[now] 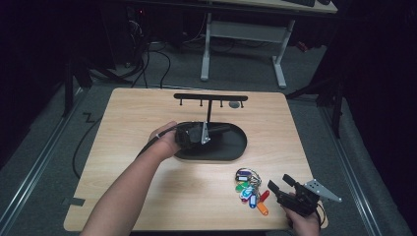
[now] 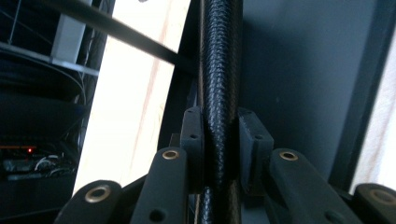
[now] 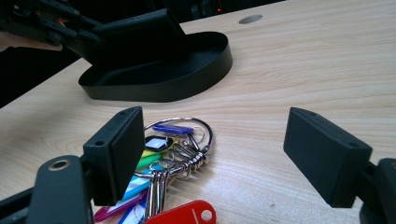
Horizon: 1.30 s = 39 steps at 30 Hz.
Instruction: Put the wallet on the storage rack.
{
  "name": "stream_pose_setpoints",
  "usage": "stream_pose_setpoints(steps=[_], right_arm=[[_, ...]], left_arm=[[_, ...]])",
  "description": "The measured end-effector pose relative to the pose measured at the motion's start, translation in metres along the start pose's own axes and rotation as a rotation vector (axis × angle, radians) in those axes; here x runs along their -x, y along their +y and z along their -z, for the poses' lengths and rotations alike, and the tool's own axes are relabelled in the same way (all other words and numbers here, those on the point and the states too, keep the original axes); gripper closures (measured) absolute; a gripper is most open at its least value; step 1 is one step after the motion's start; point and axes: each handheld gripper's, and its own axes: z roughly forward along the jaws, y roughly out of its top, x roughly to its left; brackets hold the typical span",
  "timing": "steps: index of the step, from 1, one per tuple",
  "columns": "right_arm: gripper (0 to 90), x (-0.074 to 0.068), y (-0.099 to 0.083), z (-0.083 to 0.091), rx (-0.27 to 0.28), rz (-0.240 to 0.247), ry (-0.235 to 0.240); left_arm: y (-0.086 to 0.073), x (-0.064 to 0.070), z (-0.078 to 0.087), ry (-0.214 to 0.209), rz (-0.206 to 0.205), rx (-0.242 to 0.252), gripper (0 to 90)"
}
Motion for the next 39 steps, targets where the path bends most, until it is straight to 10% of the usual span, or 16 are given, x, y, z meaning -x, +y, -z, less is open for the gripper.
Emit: stream_pose_setpoints(steps=[8, 24, 39], right_arm=[[20.8, 0.0, 0.0, -0.001, -0.001, -0.005, 0.004], [20.8, 0.001, 0.0, -0.002, -0.008, -0.012, 0.006], [20.9, 0.001, 0.0, -0.003, -0.006, -0.01, 0.006]], left_arm=[[-0.002, 0.002, -0.003, -0.016, 0.0, -0.021, 74.4], [-0.008, 0.007, -0.004, -0.133, 0.171, -0.015, 65.0], [-0.009, 0.014, 0.001, -0.174, 0.199, -0.032, 56.8]])
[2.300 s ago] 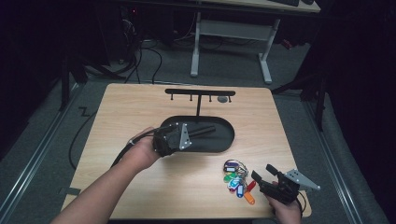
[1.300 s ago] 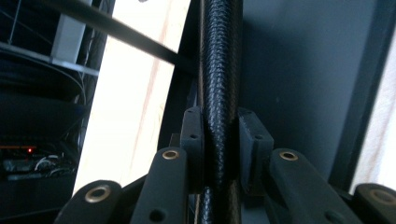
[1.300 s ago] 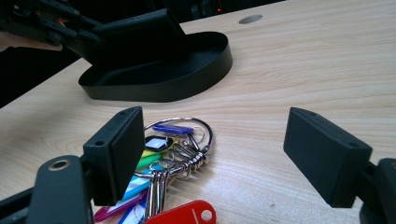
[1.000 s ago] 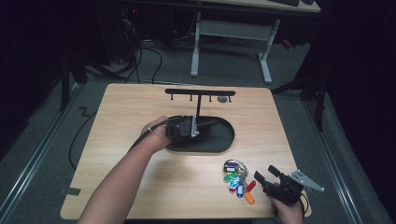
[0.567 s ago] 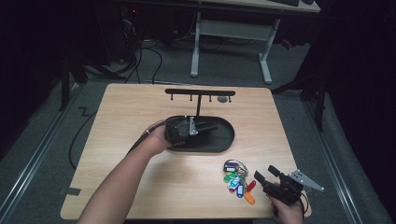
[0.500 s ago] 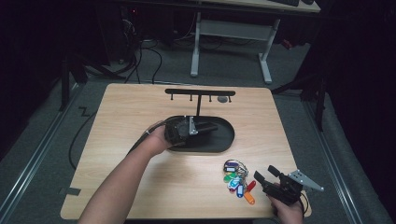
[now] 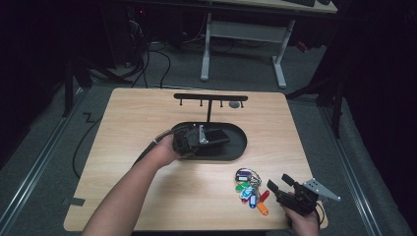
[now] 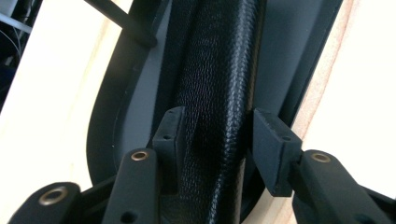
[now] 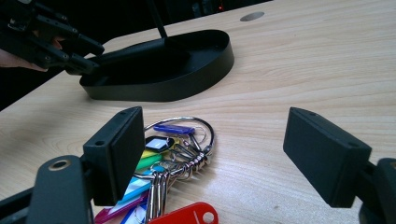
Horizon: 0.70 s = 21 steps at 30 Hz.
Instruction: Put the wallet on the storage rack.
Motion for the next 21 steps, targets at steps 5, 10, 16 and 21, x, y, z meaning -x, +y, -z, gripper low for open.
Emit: stream_pose_setpoints(steps=[5, 10, 16, 21], right_arm=[[20.8, -0.001, 0.0, -0.001, -0.002, 0.003, 0.001], [20.9, -0.001, 0.0, -0.002, -0.007, 0.006, 0.002], [20.9, -0.003, 0.0, -0.004, -0.014, 0.023, 0.005], [20.9, -0.005, 0.001, -0.005, -0.02, 0.035, -0.003]], left_arm=[[-0.004, 0.001, 0.002, -0.004, 0.03, 0.013, 60.9], [-0.01, 0.005, 0.011, -0.004, 0.058, 0.027, 61.5], [-0.025, 0.009, 0.031, -0.01, 0.13, 0.083, 61.7], [-0.045, 0.018, 0.049, -0.015, 0.196, 0.12, 59.5]])
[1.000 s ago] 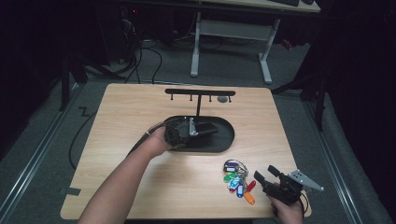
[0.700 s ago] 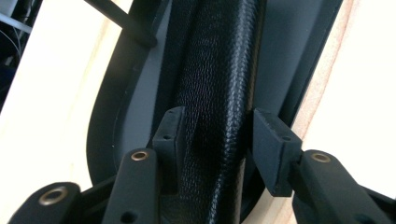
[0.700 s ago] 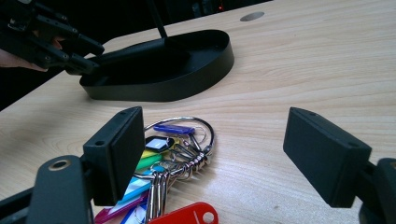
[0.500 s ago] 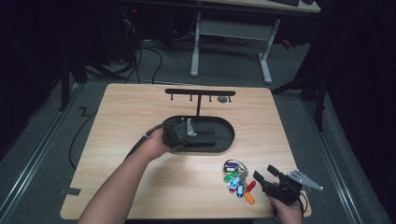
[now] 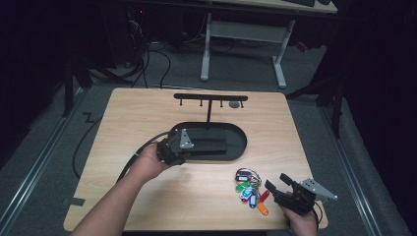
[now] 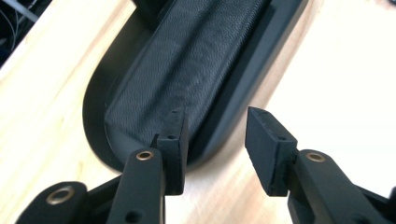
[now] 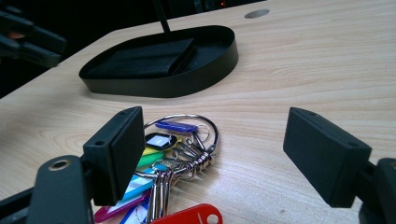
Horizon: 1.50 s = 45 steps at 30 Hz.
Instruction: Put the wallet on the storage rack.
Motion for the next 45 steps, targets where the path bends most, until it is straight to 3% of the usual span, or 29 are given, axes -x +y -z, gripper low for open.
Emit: stream_pose_setpoints(steps=[5, 11, 15, 19, 22, 28, 32, 34, 37, 40, 45], right_arm=[[21.3, -0.001, 0.0, -0.001, -0.005, 0.011, -0.004], [21.7, -0.001, 0.0, -0.002, -0.011, 0.016, -0.003], [21.6, -0.002, 0.002, -0.001, 0.004, 0.015, -0.007], [21.4, -0.003, 0.003, 0.001, 0.001, 0.024, -0.012], [20.0, -0.003, 0.005, -0.002, -0.042, 0.05, -0.004], [18.9, -0.003, 0.015, -0.005, -0.073, 0.067, -0.07], [17.3, -0.015, 0.021, -0.008, -0.109, 0.138, -0.11], [17.2, -0.019, 0.02, -0.012, -0.152, 0.153, -0.115], [17.1, -0.025, 0.018, -0.019, -0.246, 0.163, -0.121], [17.2, -0.031, 0.022, -0.023, -0.346, 0.23, -0.115], [17.7, -0.042, 0.035, -0.029, -0.478, 0.276, -0.083]], left_arm=[[-0.029, 0.008, 0.018, 0.0, 0.055, 0.079, 59.8], [-0.072, 0.02, 0.027, 0.003, 0.129, 0.095, 57.2], [-0.104, 0.026, 0.035, -0.029, 0.244, 0.126, 58.1], [-0.133, 0.033, 0.046, -0.025, 0.308, 0.15, 55.8], [-0.154, 0.037, 0.052, -0.073, 0.37, 0.18, 49.4], [-0.179, 0.042, 0.053, -0.017, 0.394, 0.23, 43.4], [-0.187, 0.042, 0.06, -0.041, 0.401, 0.264, 40.5], [-0.19, 0.043, 0.061, -0.027, 0.394, 0.257, 39.1], [-0.191, 0.041, 0.062, -0.028, 0.414, 0.277, 38.2], [-0.189, 0.041, 0.059, -0.027, 0.39, 0.273, 37.1], [-0.186, 0.042, 0.053, -0.044, 0.371, 0.268, 34.8]])
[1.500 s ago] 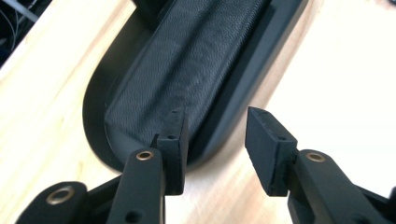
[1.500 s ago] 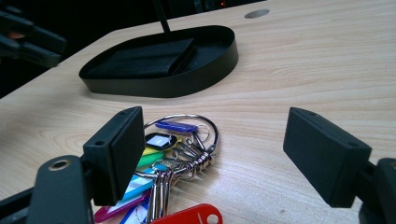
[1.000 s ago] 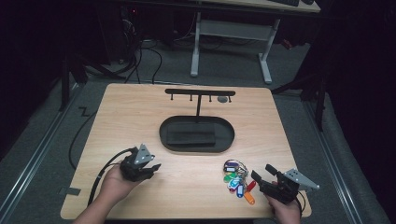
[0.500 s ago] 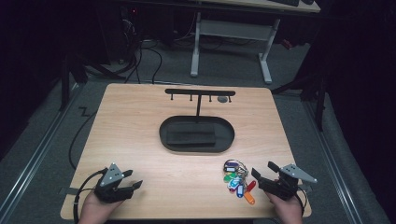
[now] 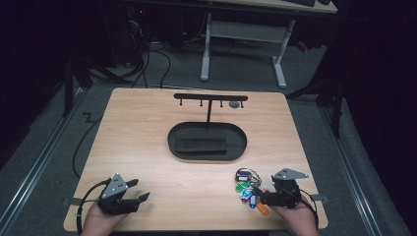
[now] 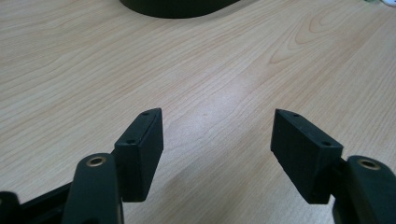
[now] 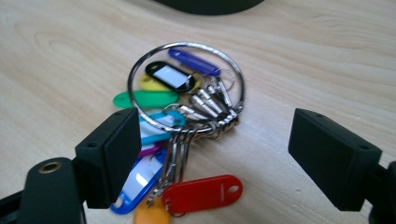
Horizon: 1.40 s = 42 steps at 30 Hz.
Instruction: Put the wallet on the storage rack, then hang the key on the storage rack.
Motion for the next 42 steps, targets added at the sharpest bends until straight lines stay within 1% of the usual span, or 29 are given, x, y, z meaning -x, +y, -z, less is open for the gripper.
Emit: stream_pose_setpoints(steps=[2, 5, 7, 9, 12, 13, 15, 18, 19, 21, 22, 25, 27, 30, 32, 33, 35, 39, 41, 42], right_arm=[[19.3, -0.002, 0.004, -0.002, -0.044, 0.031, 0.001], [21.9, -0.004, 0.011, -0.004, -0.149, 0.069, 0.006], [23.4, -0.006, 0.015, -0.005, -0.211, 0.089, 0.001], [25.9, -0.008, 0.021, -0.004, -0.256, 0.111, -0.005], [29.8, -0.013, 0.035, -0.002, -0.319, 0.161, -0.007], [30.8, -0.014, 0.04, -0.001, -0.336, 0.178, -0.009], [31.7, -0.017, 0.05, -0.001, -0.37, 0.193, -0.005], [34.5, -0.023, 0.061, -0.003, -0.404, 0.213, -0.003], [35.3, -0.024, 0.064, -0.005, -0.408, 0.223, 0.009], [35.4, -0.028, 0.067, -0.008, -0.419, 0.216, 0.015], [35.6, -0.029, 0.069, -0.01, -0.426, 0.219, 0.018], [36.2, -0.032, 0.07, -0.016, -0.438, 0.228, 0.03], [35.2, -0.034, 0.069, -0.021, -0.456, 0.241, 0.048], [34.9, -0.039, 0.068, -0.028, -0.483, 0.263, 0.05], [36.4, -0.042, 0.069, -0.031, -0.485, 0.275, 0.055], [38.8, -0.043, 0.07, -0.032, -0.487, 0.276, 0.057], [41.3, -0.043, 0.072, -0.034, -0.484, 0.266, 0.055], [44.4, -0.045, 0.075, -0.037, -0.485, 0.256, 0.053], [44.7, -0.047, 0.076, -0.039, -0.494, 0.261, 0.058], [45.0, -0.047, 0.077, -0.041, -0.495, 0.272, 0.062]], left_arm=[[0.001, 0.001, -0.001, -0.013, -0.002, 0.001, 34.5], [0.002, 0.003, 0.0, -0.027, -0.005, 0.012, 34.0], [0.003, 0.004, 0.003, -0.025, -0.01, 0.023, 33.7], [0.003, 0.003, 0.004, -0.03, -0.006, 0.031, 33.6], [0.001, 0.0, 0.005, -0.048, 0.022, 0.033, 33.3], [0.001, -0.001, 0.006, -0.047, 0.025, 0.039, 33.2], [0.002, -0.001, 0.008, -0.045, 0.026, 0.047, 33.1], [0.001, -0.001, 0.008, -0.051, 0.028, 0.045, 33.9], [0.001, -0.001, 0.007, -0.053, 0.029, 0.039, 34.0], [0.001, -0.001, 0.006, -0.057, 0.029, 0.031, 34.3], [0.001, -0.001, 0.006, -0.057, 0.03, 0.036, 34.4], [0.003, 0.0, 0.008, -0.052, 0.02, 0.048, 35.2], [0.004, 0.0, 0.008, -0.049, 0.024, 0.052, 35.1], [0.003, -0.001, 0.008, -0.046, 0.034, 0.047, 34.2], [0.003, -0.002, 0.007, -0.047, 0.042, 0.046, 33.9], [0.002, -0.003, 0.006, -0.045, 0.04, 0.041, 34.2], [0.002, -0.002, 0.005, -0.033, 0.028, 0.031, 34.3], [0.002, -0.002, 0.005, -0.02, 0.027, 0.04, 33.1], [0.002, -0.002, 0.005, -0.018, 0.021, 0.039, 32.7], [0.002, -0.001, 0.004, -0.015, 0.017, 0.034, 32.9]])
